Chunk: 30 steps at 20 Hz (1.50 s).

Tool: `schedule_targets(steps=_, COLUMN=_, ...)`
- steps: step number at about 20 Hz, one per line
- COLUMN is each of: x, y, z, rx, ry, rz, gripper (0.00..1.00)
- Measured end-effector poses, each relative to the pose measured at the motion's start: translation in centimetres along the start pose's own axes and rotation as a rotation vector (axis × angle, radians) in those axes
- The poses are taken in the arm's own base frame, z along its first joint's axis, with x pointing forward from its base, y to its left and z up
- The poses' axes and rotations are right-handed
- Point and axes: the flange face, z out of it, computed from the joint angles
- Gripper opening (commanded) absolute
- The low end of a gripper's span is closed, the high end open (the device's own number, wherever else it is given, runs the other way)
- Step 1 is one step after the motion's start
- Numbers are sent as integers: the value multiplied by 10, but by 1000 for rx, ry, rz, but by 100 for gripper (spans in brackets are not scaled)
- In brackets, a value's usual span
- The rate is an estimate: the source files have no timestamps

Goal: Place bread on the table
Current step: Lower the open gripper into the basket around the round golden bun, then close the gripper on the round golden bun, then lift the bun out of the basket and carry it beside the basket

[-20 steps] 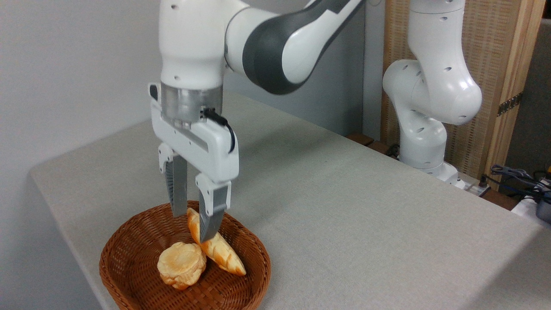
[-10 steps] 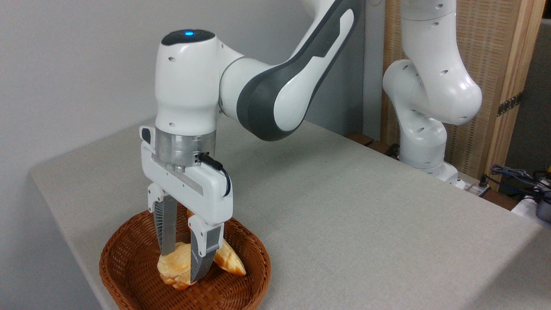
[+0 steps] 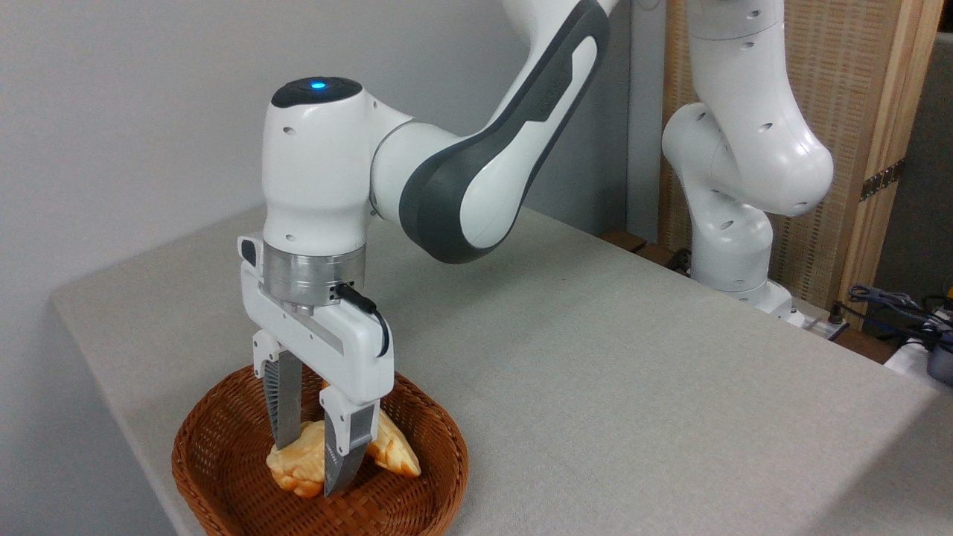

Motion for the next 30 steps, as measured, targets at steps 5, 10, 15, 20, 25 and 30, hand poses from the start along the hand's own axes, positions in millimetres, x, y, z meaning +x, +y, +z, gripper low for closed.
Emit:
schedule_targets(steps=5, x=8, y=10, z=2, rx=-9, ry=5, rz=17, gripper=91)
schedule_targets(steps=10, x=13, y=18, z=4, rx=-16, ry=7, rz=31, gripper=45)
schedule_targets(steps=15, x=17, y=24, z=6, rx=-22, ry=7, rz=41, gripper=45)
schedule_targets(steps=20, x=17, y=24, z=6, rx=-23, ry=6, rz=41, gripper=45)
schedule_targets(steps=25, x=20, y=22, z=1, rx=-23, ry=23, rz=31, gripper=48)
schedule_targets(steps=30, x=30, y=16, z=-35, rx=0, ry=90, rz=17, gripper=50)
